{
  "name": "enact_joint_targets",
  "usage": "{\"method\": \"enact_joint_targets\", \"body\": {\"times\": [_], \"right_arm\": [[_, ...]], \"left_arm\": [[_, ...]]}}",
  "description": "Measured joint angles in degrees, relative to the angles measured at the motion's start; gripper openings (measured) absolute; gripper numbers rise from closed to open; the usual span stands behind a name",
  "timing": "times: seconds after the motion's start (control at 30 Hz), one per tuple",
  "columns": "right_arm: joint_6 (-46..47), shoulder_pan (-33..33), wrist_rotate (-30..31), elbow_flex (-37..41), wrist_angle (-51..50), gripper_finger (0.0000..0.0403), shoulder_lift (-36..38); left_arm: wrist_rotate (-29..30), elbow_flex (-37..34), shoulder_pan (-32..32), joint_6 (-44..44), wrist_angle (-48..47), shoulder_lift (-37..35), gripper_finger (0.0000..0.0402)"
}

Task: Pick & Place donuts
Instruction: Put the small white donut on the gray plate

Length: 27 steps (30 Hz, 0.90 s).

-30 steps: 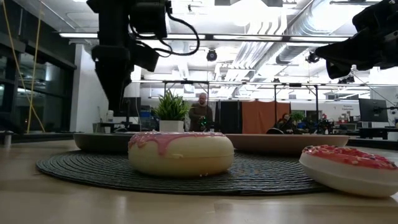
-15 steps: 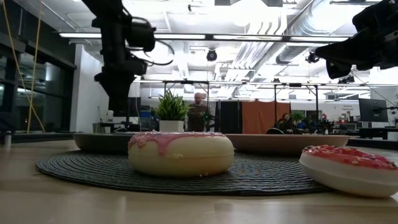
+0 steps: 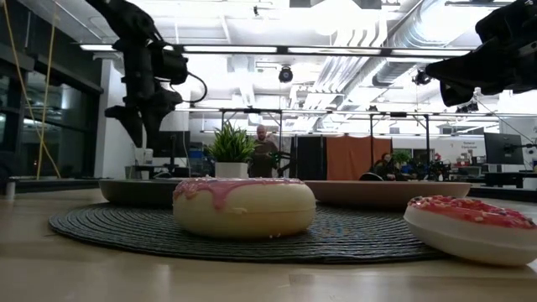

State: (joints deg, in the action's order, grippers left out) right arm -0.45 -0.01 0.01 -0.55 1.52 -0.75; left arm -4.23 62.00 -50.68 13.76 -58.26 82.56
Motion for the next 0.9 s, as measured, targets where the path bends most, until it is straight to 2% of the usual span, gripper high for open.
{"method": "enact_joint_targets", "body": {"times": [0.37, 0.63, 0.9], "right_arm": [[0.0, 0.0, 0.0, 0.0, 0.0, 0.0, 0.0], [0.0, 0.0, 0.0, 0.0, 0.0, 0.0, 0.0], [0.0, 0.0, 0.0, 0.0, 0.0, 0.0, 0.0]], "left_arm": [[-1.0, -11.2, -3.1, -1.1, 6.8, 0.1, 0.019], [1.9, -14.8, -2.9, -0.4, 10.7, 0.1, 0.019], [3.2, -15.0, -2.9, 0.5, 13.6, 0.6, 0.019]]}}
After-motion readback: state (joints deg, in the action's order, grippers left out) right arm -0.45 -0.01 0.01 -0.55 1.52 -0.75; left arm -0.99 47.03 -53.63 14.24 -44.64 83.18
